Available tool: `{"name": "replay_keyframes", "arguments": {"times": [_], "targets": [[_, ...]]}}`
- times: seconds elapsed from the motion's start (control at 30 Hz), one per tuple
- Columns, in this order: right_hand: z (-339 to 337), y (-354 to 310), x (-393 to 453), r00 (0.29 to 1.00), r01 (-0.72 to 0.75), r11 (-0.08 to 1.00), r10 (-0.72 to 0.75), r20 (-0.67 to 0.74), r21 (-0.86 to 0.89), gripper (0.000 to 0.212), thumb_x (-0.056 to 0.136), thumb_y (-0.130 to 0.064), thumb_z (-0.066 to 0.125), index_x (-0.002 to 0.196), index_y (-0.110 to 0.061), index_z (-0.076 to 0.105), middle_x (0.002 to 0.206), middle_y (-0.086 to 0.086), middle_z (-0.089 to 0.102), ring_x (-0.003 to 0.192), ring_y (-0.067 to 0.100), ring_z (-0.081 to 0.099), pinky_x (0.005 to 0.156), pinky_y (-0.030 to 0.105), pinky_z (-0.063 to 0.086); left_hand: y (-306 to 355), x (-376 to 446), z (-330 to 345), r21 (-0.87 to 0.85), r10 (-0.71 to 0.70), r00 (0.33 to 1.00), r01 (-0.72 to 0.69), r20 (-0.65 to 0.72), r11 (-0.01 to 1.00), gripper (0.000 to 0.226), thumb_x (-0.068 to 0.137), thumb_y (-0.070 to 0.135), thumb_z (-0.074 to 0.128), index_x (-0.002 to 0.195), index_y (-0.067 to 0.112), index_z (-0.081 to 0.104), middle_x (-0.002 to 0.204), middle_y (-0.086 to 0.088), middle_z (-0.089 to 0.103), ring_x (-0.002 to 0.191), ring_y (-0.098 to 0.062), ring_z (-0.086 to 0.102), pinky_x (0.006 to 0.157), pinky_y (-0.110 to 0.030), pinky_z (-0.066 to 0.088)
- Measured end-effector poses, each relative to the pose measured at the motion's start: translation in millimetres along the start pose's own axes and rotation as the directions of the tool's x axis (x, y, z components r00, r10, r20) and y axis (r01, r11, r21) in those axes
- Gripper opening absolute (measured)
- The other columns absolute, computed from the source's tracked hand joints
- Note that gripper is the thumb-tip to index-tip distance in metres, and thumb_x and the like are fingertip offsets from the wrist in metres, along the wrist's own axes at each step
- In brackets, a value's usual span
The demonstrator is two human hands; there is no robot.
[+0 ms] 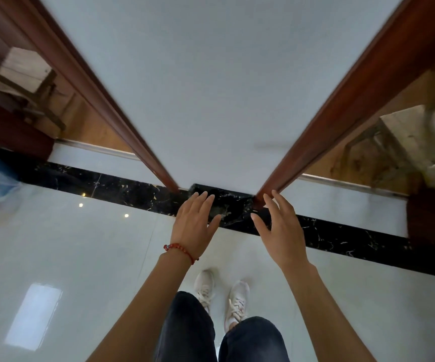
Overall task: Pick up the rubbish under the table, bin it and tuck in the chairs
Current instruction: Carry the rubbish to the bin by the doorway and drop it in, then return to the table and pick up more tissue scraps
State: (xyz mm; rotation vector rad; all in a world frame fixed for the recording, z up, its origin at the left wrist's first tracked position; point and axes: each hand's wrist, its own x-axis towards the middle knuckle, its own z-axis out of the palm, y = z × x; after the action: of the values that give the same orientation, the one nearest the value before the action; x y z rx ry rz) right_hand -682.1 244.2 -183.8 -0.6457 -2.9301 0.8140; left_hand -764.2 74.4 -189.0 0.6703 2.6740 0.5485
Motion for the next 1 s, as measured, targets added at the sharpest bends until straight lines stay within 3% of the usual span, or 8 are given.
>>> {"name": "replay_keyframes", "arguments": {"times": [0.23, 0.67, 0.83, 1.0], "targets": [[-61.4, -7.8, -33.9, 0.997, 0.023, 1.0, -0.024, -0.08, -0.01, 0.051, 0.088, -0.032, 0.056, 0.131, -0.007, 0.045, 0.139, 0.015, 0.046, 0.128, 0.028, 0.042, 0.102, 0.038, 0.038, 38.5, -43.6, -36.7, 0.037, 0.074, 0.997, -0.074, -0.014, 0.997, 0.052, 0.093, 0.038, 0.037, 0.138, 0.015, 0.028, 0.149, -0.006, 0.03, 0.14, -0.02, 0.018, 0.114, -0.032, 0.014], [-110.9, 12.3, -91.7, 0.98, -0.099, 0.995, 0.094, -0.174, -0.019, 0.049, 0.087, -0.031, 0.059, 0.127, -0.006, 0.05, 0.134, 0.016, 0.052, 0.124, 0.032, 0.048, 0.099, 0.04, 0.04, 100.8, -49.4, -51.8, 0.135, 0.29, 0.955, -0.296, 0.062, 0.946, 0.053, 0.093, 0.04, 0.033, 0.14, 0.016, 0.023, 0.151, -0.006, 0.025, 0.141, -0.021, 0.014, 0.114, -0.034, 0.011], [-120.0, 19.8, -110.7, 0.934, -0.24, 0.971, 0.235, -0.27, 0.013, 0.047, 0.084, -0.027, 0.063, 0.124, -0.003, 0.053, 0.129, 0.019, 0.055, 0.119, 0.035, 0.052, 0.096, 0.046, 0.044, 116.4, -29.6, -44.6, 0.141, 0.435, 0.888, -0.454, 0.15, 0.88, 0.052, 0.093, 0.04, 0.035, 0.139, 0.016, 0.026, 0.15, -0.006, 0.027, 0.14, -0.022, 0.016, 0.114, -0.035, 0.013], [-116.2, 22.4, -139.3, 0.834, -0.45, 0.891, 0.443, -0.329, 0.06, 0.052, 0.089, -0.033, 0.054, 0.133, -0.008, 0.043, 0.14, 0.013, 0.046, 0.13, 0.028, 0.041, 0.103, 0.038, 0.035, 130.1, -10.7, -38.8, 0.149, 0.613, 0.744, -0.66, 0.265, 0.736, 0.052, 0.093, 0.039, 0.035, 0.139, 0.015, 0.027, 0.149, -0.007, 0.03, 0.139, -0.023, 0.02, 0.113, -0.033, 0.016]]}}
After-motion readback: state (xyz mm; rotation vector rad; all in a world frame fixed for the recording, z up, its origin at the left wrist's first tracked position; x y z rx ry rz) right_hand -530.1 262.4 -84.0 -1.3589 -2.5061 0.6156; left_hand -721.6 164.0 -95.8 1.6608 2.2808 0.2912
